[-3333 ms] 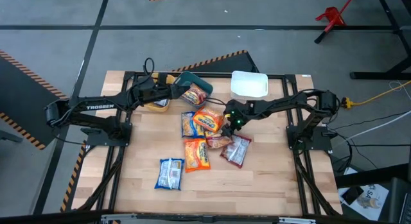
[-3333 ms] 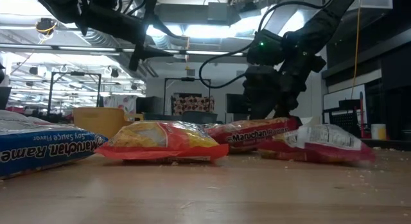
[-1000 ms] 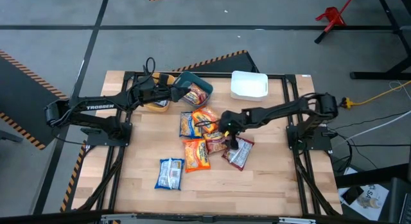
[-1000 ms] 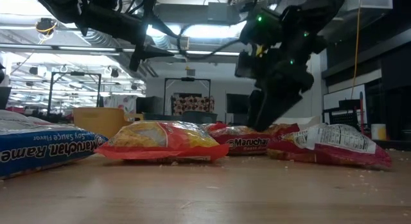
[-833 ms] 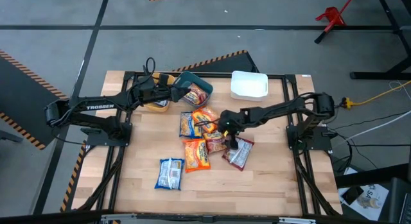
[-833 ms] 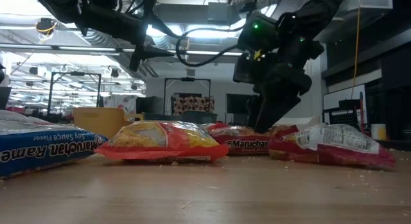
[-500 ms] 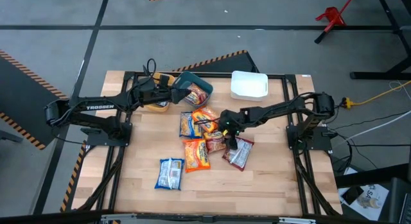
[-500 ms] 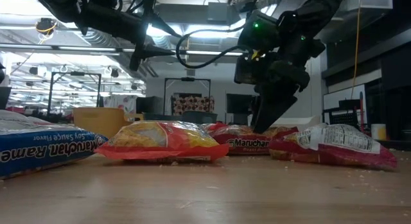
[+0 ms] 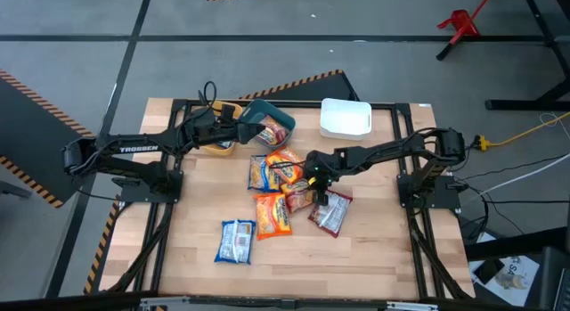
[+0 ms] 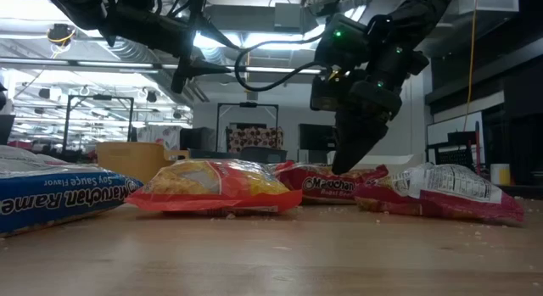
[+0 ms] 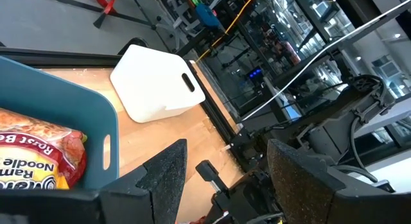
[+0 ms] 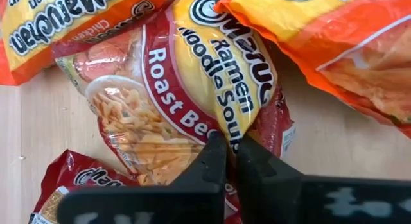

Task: Sort Maruchan noodles
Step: Put the left red bag into the blue bin

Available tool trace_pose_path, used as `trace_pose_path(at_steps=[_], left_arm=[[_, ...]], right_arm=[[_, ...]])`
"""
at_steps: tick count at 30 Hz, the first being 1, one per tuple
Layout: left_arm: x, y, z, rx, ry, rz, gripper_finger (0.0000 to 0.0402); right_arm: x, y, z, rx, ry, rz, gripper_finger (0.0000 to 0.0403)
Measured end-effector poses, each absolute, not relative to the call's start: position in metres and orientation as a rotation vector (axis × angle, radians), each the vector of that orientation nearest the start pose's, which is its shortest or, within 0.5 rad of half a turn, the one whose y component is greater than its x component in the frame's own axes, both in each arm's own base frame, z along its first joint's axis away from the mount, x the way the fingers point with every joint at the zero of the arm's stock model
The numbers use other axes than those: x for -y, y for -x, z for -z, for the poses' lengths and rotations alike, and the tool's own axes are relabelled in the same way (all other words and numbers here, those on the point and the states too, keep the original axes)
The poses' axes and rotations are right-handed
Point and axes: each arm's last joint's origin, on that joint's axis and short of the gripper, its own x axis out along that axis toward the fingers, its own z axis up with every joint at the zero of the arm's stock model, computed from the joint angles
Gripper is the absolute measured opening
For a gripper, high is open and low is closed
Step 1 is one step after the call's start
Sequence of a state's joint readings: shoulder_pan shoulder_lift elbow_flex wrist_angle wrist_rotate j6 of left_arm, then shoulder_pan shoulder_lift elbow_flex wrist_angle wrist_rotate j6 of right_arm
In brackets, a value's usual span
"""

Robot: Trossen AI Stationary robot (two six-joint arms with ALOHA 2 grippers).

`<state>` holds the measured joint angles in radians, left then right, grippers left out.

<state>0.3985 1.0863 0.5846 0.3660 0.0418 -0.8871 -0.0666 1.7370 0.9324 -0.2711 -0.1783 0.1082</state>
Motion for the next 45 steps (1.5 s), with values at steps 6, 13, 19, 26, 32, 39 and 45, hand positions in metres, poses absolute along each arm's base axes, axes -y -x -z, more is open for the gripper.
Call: trace_pose_path(at_steps=[6,13,19,26,32,39,45], left_arm=[[-0.091,-0.218,-0.259,0.033,0.905,-0.389,0.0209],[-0.091,-0.218,-0.259,0.031,0.899,-0.389,0.0209],[-0.09,-0.218,-0.259,0.024,0.881,-0.382,0.0209],[-0.089,-0.219,-0.258,-0.013,0.884,-0.331,0.0209],[-0.087,-0.219,-0.257,-0.049,0.927,-0.265,0.0209],[-0.074,-0.221,-0.249,-0.196,1.013,-0.138,0.0209],[-0.056,-0.226,-0.244,-0.246,0.974,-0.171,0.0209]], right_arm=[[0.017,-0.329,-0.161,-1.086,-0.228,-0.044,0.0001],[0.018,-0.346,-0.204,-1.032,-0.179,-0.059,0.0001],[0.026,-0.346,-0.221,-1.069,-0.145,-0.023,0.0003],[0.01,-0.339,-0.217,-1.153,-0.144,-0.161,0.0116],[-0.008,-0.338,-0.207,-1.201,-0.099,-0.009,0.0303],[-0.004,-0.333,-0.185,-1.207,-0.43,0.237,0.0387],[0.007,-0.322,-0.153,-1.142,-0.762,0.317,0.039]])
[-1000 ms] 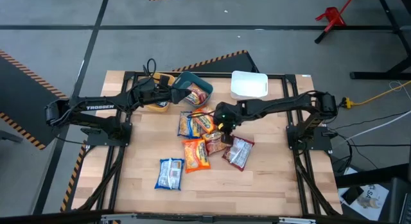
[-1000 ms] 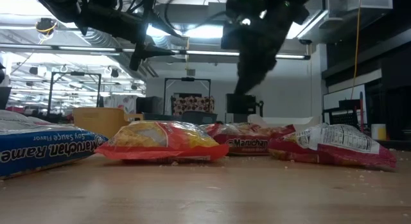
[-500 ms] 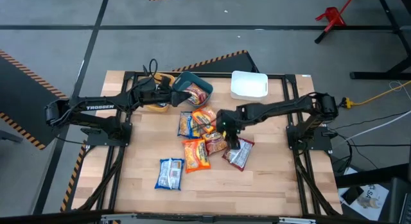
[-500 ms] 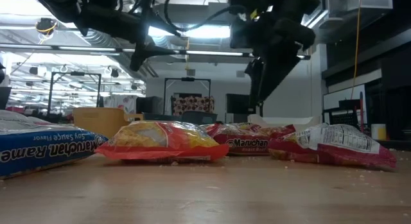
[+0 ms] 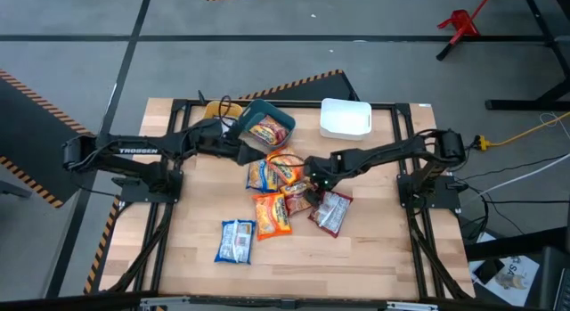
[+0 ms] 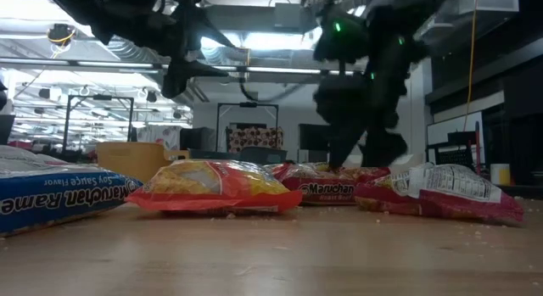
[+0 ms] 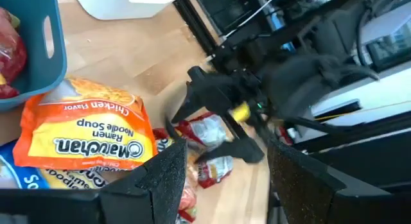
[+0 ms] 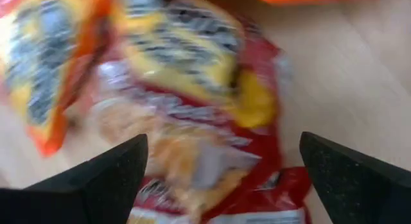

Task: Sort Maruchan noodles
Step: Put the left red bag into the blue bin

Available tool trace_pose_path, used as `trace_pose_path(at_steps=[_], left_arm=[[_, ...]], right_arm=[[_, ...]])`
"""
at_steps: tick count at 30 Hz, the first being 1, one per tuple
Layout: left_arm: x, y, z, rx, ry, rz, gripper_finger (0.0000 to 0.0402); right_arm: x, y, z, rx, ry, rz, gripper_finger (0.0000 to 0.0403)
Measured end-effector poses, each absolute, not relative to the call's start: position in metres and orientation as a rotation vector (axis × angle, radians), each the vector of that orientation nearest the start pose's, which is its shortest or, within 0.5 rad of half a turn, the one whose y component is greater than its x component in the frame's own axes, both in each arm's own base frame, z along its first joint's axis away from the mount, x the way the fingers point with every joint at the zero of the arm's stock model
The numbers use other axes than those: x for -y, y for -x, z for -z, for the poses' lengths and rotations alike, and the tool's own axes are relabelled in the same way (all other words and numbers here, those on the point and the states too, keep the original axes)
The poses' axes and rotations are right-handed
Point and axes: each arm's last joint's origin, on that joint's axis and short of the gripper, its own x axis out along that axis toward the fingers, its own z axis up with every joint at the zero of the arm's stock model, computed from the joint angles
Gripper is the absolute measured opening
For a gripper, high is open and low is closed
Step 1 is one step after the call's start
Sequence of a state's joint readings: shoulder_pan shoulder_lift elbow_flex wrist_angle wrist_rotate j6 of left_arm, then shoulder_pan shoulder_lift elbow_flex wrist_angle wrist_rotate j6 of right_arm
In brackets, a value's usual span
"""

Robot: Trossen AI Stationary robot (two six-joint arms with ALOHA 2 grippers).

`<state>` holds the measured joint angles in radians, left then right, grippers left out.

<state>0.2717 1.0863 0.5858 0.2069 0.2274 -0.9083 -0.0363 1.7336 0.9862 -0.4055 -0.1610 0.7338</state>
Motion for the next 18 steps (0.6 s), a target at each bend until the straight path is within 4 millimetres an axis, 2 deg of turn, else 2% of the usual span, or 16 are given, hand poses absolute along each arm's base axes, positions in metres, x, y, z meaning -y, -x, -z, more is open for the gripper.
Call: trace_pose_path(at_steps=[3,6,14,18], left_arm=[[-0.051,-0.227,-0.244,-0.248,0.961,-0.19,0.0209],[-0.043,-0.228,-0.241,-0.286,0.961,-0.177,0.0209],[-0.026,-0.231,-0.222,-0.442,0.947,-0.249,0.0209],[-0.021,-0.236,-0.214,-0.466,0.954,-0.27,0.0209]], right_arm=[[0.013,-0.316,-0.139,-1.089,-0.864,0.346,0.039],[0.012,-0.315,-0.134,-1.011,-0.922,0.318,0.039],[0.009,-0.329,-0.131,-0.91,-0.972,0.175,0.039],[0.008,-0.339,-0.121,-0.889,-1.037,0.114,0.039]])
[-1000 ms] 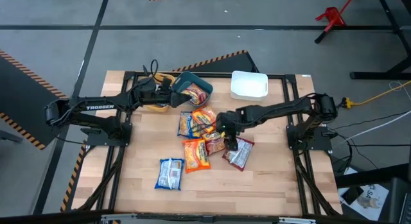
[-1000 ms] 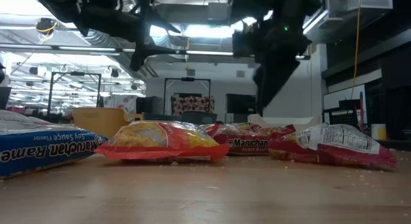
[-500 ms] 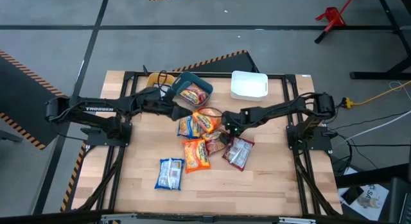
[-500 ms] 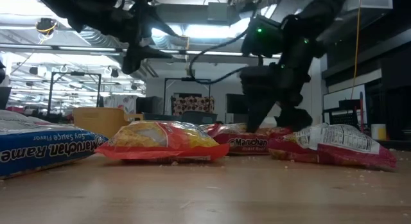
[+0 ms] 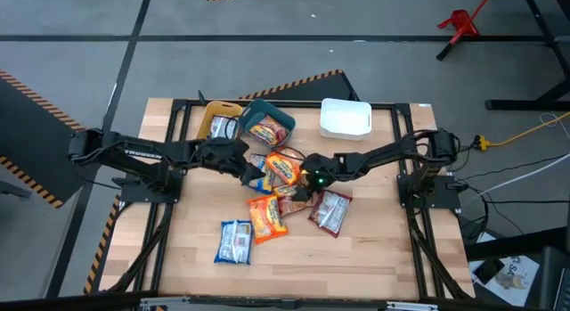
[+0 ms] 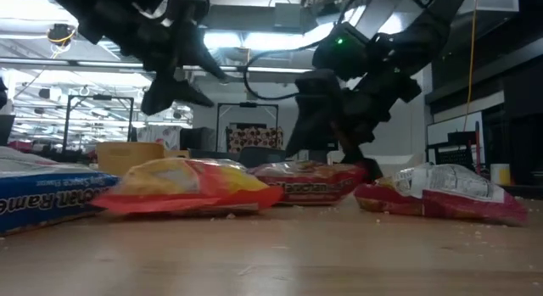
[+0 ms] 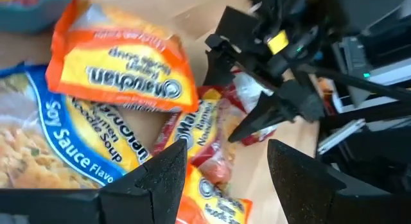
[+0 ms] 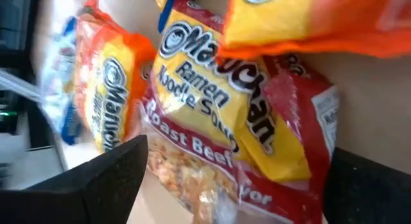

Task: Sort Maruchan noodles
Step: Put the left red bag into the blue bin

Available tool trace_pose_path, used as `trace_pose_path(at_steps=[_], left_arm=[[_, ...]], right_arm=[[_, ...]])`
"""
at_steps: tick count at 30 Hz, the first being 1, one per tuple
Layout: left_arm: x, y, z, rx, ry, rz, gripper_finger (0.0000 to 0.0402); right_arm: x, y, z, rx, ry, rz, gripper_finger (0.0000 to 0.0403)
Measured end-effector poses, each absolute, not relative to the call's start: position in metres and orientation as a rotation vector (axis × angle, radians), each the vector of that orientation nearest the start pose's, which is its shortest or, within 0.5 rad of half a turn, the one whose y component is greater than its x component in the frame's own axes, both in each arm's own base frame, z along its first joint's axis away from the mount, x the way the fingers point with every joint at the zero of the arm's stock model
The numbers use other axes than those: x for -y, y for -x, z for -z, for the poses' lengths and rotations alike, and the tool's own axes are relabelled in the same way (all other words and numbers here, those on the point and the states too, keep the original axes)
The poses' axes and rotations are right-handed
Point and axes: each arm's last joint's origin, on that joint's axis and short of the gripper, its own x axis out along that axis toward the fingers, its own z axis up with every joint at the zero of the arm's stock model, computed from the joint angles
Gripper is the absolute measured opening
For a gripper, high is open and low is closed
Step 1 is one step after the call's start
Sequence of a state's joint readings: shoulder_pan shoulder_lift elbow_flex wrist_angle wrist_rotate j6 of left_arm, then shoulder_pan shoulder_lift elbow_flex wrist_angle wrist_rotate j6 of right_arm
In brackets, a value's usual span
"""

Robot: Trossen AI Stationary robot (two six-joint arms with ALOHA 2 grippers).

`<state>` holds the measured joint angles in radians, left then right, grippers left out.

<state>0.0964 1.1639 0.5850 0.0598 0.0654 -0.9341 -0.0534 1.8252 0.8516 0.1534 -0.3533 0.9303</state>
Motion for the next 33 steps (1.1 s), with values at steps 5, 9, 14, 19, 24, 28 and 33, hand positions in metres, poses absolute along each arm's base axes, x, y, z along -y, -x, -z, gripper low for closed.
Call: trace_pose_path(at_steps=[5,9,14,19,24,28,33], left_arm=[[-0.016,-0.241,-0.204,-0.517,0.952,-0.279,0.0209],[-0.017,-0.243,-0.2,-0.523,0.94,-0.307,0.0209],[-0.018,-0.243,-0.201,-0.502,0.926,-0.339,0.0209],[-0.019,-0.243,-0.201,-0.5,0.926,-0.341,0.0209],[-0.018,-0.244,-0.202,-0.508,0.937,-0.303,0.0209],[-0.018,-0.244,-0.203,-0.51,0.953,-0.255,0.0209],[-0.026,-0.245,-0.207,-0.503,0.987,-0.158,0.0209]], right_arm=[[0.008,-0.343,-0.115,-0.875,-1.054,0.101,0.0351],[0.008,-0.342,-0.113,-0.883,-1.043,0.108,0.0271],[0.007,-0.342,-0.113,-0.885,-1.018,0.075,0.0145],[0.007,-0.345,-0.116,-0.844,-1.004,0.047,0.0033],[0.007,-0.347,-0.122,-0.826,-1.002,0.037,0.0009],[0.008,-0.35,-0.134,-0.79,-0.994,0.02,0.0001],[0.008,-0.357,-0.151,-0.731,-0.976,-0.012,0.0001]])
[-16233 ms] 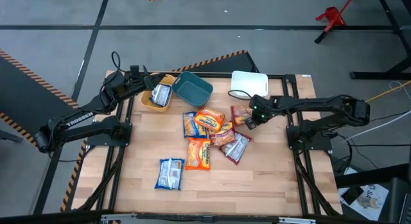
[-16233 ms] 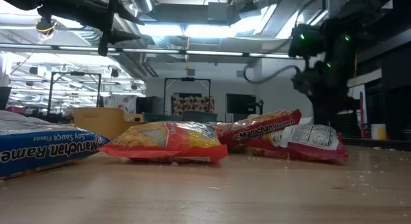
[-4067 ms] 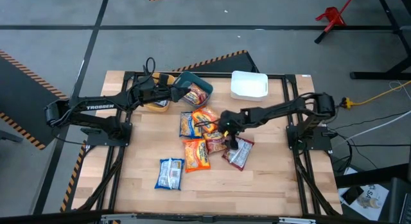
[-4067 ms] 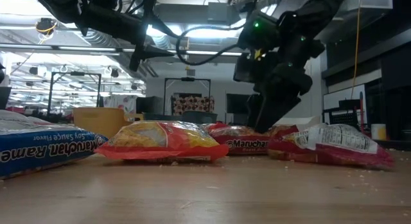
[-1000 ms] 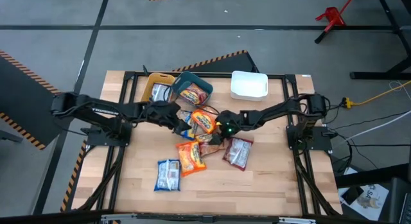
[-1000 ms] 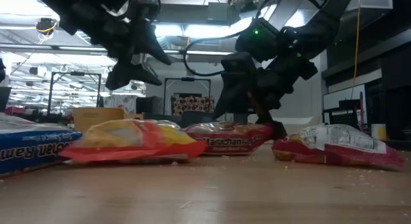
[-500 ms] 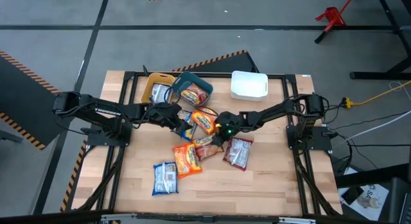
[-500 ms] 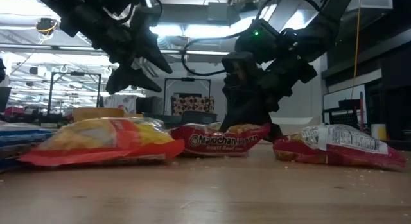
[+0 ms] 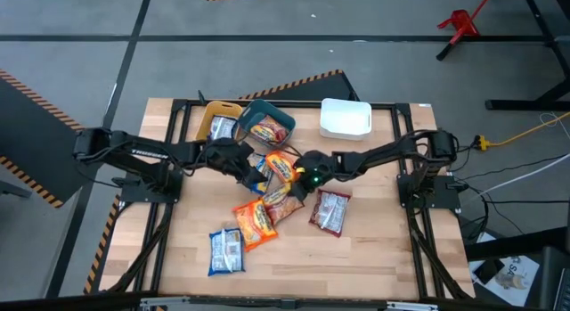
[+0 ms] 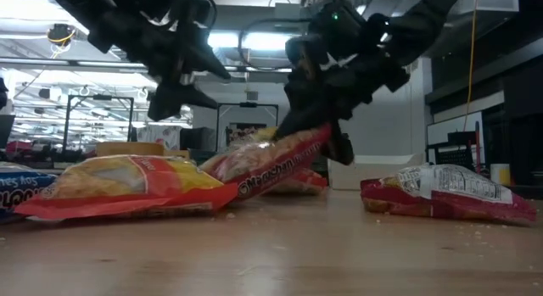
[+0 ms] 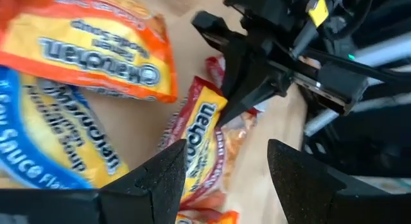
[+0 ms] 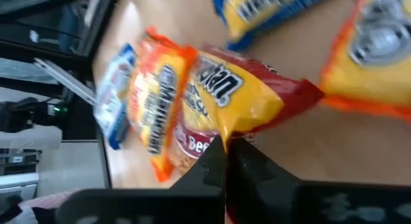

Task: Sort Maruchan noodles
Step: Put the left red bag into the blue bin

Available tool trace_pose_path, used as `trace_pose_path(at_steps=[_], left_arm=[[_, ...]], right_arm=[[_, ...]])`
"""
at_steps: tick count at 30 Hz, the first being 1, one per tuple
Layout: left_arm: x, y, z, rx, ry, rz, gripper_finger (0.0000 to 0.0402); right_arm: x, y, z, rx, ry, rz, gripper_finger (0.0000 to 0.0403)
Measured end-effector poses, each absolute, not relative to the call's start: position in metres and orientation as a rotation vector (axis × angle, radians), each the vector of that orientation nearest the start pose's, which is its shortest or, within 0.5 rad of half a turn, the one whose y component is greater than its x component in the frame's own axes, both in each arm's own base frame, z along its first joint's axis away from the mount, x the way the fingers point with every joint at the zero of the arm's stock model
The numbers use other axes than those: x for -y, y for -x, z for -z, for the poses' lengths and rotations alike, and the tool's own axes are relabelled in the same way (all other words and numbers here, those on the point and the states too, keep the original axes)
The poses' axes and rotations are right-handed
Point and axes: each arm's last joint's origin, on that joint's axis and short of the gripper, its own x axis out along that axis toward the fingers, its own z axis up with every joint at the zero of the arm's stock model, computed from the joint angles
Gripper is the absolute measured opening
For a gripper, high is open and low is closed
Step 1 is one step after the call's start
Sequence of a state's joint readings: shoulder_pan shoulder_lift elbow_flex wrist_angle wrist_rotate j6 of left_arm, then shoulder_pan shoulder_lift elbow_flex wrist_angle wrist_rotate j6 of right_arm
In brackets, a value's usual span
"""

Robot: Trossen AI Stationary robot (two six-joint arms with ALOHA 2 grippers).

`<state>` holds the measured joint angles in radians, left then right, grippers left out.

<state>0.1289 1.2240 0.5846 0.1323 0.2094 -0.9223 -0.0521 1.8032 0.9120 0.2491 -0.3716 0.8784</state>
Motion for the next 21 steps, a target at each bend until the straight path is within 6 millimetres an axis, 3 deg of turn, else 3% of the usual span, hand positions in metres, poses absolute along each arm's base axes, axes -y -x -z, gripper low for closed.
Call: trace_pose_path(at_steps=[10,21], left_arm=[[-0.046,-0.24,-0.205,-0.543,0.83,-0.052,0.0216],[-0.038,-0.254,-0.186,-0.599,0.596,0.138,0.0216]], right_arm=[[0.009,-0.369,-0.172,-0.704,-0.885,-0.061,0.0001],[0.009,-0.376,-0.183,-0.687,-0.798,-0.094,0.0]])
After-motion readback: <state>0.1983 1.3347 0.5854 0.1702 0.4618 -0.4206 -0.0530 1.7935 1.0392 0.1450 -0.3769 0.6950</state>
